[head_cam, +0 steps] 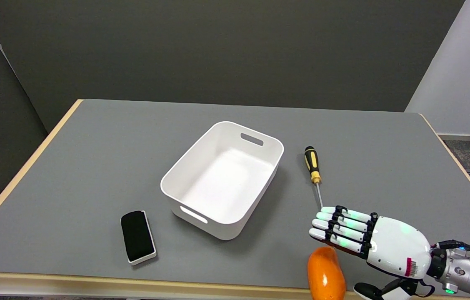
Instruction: Pick up mango.
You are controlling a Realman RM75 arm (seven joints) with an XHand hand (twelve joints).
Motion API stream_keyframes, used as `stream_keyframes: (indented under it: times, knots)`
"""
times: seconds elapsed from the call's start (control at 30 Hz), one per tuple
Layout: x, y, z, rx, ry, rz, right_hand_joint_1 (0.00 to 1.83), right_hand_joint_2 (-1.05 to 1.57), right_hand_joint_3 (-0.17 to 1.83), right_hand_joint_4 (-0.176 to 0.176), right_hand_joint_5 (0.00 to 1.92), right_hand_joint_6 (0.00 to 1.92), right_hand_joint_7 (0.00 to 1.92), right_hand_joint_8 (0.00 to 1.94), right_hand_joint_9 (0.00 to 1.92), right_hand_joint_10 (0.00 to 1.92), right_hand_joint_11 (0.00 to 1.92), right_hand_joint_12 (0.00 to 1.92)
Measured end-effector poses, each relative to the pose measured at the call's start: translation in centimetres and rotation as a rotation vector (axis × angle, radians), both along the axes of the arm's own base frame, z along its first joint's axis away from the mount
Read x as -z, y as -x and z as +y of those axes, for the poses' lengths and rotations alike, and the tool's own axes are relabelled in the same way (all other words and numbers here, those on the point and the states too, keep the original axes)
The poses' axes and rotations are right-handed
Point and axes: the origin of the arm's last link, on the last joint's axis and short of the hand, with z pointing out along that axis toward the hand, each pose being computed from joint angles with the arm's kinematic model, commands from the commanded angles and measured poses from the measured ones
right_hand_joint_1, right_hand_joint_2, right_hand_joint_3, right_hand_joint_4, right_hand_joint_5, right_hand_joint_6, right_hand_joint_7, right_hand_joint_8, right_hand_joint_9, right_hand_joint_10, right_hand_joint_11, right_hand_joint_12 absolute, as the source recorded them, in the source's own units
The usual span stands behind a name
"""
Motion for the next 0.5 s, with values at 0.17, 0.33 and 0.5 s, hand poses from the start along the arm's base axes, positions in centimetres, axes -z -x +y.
stream_keyframes:
  times: [0.17,0.33,0.5]
  knots:
    - [0.18,-0.32,0.32,0.003,-0.004,0.007,0.92,0.56,0.97,-0.045,0.01,0.11,0.0,0.04,0.0,0.16,0.0,0.32]
    - [0.49,-0.6,0.47,0.002,-0.012,0.014,0.96,0.57,1.0,-0.044,0.02,0.25,0.0,0.11,0.0,0.22,0.0,0.35]
    - [0.88,-0.72,0.39,0.003,-0.022,0.024,0.97,0.58,1.01,-0.04,0.03,0.32,0.02,0.13,0.0,0.25,0.0,0.37]
